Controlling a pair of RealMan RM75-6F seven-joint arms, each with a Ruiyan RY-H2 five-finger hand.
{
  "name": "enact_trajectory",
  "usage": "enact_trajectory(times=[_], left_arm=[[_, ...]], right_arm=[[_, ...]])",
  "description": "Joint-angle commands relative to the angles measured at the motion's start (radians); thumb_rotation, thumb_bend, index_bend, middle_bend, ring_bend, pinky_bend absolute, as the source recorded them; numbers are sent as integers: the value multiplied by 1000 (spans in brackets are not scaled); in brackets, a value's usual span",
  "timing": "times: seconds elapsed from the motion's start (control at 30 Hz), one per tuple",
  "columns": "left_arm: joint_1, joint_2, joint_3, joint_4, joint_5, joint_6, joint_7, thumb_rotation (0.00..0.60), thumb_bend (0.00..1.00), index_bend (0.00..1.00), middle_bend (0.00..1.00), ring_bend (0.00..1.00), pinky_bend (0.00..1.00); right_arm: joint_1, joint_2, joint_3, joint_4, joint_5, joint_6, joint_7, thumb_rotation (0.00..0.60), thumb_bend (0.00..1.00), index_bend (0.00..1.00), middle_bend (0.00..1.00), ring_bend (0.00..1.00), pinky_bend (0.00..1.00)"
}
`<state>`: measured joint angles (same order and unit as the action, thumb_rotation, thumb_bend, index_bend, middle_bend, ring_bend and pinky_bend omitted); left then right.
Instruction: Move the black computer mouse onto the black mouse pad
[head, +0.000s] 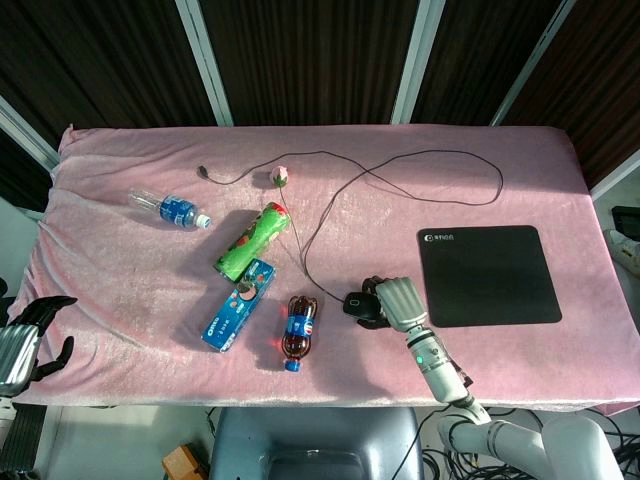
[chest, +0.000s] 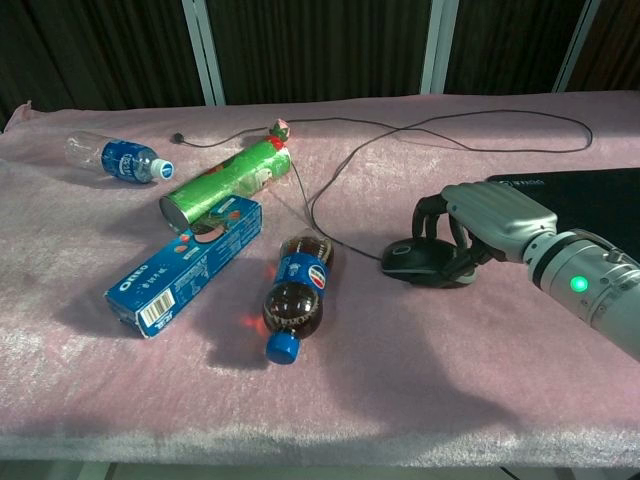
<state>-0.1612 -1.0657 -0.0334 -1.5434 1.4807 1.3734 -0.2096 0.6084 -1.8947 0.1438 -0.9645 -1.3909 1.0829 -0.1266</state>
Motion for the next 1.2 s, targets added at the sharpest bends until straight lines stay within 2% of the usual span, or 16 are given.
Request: enact_trajectory(times=[0.03, 0.3, 0.47, 0.67, 0.83, 0.97, 1.07, 1.2], left_arm=[[0, 0, 0, 1, 0, 0, -1, 600, 470, 232, 217, 166, 382], [0, 1, 1, 0, 0, -3, -4, 600, 470, 232, 218, 165, 382], [1, 1, 2, -4, 1, 0, 1, 600, 469, 232, 217, 165, 382], [0, 0, 6, -9, 10, 0, 11, 600, 469, 232, 217, 166, 382], [-1, -1, 7, -10, 14, 0, 16, 600, 469, 232, 217, 165, 382], [-1, -1, 7, -9, 12, -1, 16, 600, 470, 232, 217, 165, 382], [-1, -1, 7, -9, 10, -2, 15, 600, 470, 232, 217, 165, 382], [-1, -1, 8, -8, 13, -2, 15, 600, 469, 232, 217, 166, 382]], right_arm=[[-8, -23, 2, 34, -18, 47, -1, 600, 336, 817, 665, 767, 865], [-48, 29, 24, 31, -30, 149, 40, 600, 343, 835, 672, 773, 871], [-91, 101, 46, 61, 20, 147, 69, 600, 343, 835, 672, 773, 871], [-114, 126, 72, 225, 95, 59, 150, 600, 346, 824, 672, 773, 871], [-98, 92, 103, 428, 144, -42, 249, 600, 347, 812, 673, 764, 869], [-88, 58, 117, 544, 161, -90, 314, 600, 347, 784, 672, 745, 852], [-87, 45, 111, 593, 159, -129, 345, 600, 347, 738, 664, 685, 811], [-87, 48, 97, 604, 152, -195, 363, 600, 347, 613, 537, 530, 705]])
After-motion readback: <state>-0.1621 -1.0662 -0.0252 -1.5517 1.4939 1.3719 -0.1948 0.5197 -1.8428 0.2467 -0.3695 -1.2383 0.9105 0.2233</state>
